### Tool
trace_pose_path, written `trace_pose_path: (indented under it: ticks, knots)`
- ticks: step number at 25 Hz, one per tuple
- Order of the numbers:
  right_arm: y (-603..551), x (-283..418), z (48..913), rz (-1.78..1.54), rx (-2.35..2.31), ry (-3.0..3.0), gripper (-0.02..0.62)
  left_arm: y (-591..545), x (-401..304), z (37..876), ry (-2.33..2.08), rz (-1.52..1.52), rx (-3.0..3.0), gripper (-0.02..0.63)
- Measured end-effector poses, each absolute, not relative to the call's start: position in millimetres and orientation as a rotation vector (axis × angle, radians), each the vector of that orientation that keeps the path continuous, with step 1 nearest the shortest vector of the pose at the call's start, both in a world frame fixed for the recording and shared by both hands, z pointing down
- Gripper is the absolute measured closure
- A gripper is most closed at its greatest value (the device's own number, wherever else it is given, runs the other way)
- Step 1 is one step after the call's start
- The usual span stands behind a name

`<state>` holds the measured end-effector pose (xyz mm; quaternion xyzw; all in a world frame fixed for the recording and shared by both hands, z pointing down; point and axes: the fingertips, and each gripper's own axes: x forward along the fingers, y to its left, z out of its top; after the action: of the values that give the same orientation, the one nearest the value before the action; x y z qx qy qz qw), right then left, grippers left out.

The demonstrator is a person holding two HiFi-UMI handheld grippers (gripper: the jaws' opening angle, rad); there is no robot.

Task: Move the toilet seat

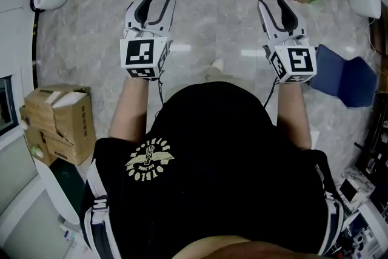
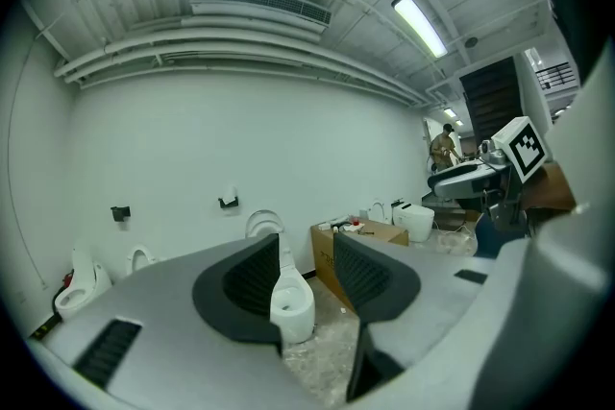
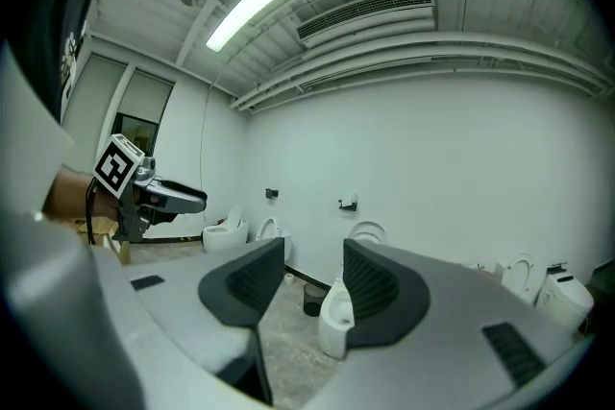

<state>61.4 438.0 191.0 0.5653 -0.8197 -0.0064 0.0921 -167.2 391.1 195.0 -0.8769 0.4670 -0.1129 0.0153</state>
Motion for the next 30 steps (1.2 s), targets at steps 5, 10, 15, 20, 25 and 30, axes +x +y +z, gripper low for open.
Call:
trace_pose_path:
  ticks: [5, 10, 15, 20, 25, 30]
  knots:
    - [406, 96, 193, -0.006, 1.688, -2.444, 0.414, 359, -132, 190, 1.454, -0.342, -2.712, 0.433]
    - [378, 122, 198, 0.000, 1.674, -2.462, 0.413, 335, -106, 187, 1.468, -0.332, -2.695, 0.433]
    - [361, 133, 204, 0.012, 1.648, -2.474, 0.414, 322, -97, 197, 1.499, -0.357, -2.691, 0.433]
    - [351, 136, 207, 0.009, 1.610, -2.489, 0.414, 318, -97, 198, 1.531, -0.348, -2.677, 0.433]
    - [346, 132, 200, -0.007, 1.602, -2.506, 0.414, 318, -102, 195, 1.544, -0.346, -2.666, 0.433]
    - [339, 136, 200, -0.001, 1.620, -2.494, 0.414, 308, -100, 191, 1.528, -0.350, -2.661, 0.433]
